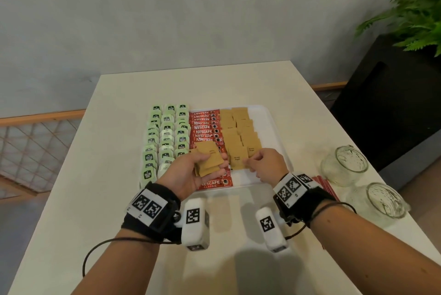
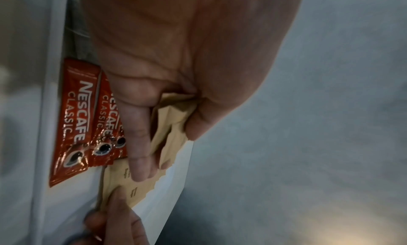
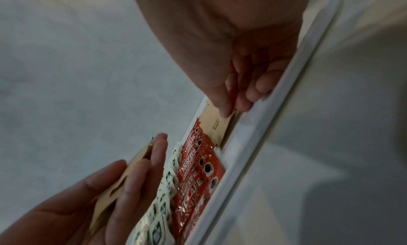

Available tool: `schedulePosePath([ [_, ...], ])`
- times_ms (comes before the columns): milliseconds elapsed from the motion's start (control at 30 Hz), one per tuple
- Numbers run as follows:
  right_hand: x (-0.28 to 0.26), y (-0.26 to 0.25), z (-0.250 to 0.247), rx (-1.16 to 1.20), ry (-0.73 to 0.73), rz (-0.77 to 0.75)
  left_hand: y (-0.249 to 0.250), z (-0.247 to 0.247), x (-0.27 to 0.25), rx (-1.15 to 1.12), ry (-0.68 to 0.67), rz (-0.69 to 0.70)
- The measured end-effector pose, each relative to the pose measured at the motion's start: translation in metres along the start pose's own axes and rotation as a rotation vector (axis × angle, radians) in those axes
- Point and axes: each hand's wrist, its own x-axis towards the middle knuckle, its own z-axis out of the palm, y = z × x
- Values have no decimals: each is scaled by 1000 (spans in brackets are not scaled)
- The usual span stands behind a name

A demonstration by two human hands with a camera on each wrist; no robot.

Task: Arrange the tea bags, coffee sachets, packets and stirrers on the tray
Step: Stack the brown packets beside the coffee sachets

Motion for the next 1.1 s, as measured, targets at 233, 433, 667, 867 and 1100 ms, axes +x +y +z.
schedulePosePath([
  [233,-28,-17,-17,320,-60,-95,-14,14,-1,117,51,66],
  [433,-52,-40,-39,338,-240,-250,-25,29,-1,468,40,185],
  [667,-58,-38,-56,303,-296,-264,-17,35,-6,527,22,238],
  [867,-57,-35,-62,586,-193,-182,-34,42,-11,437,-2,133],
  [1100,-60,-22,-52,440,-151,-170,-40,56,-3,398,83,189],
])
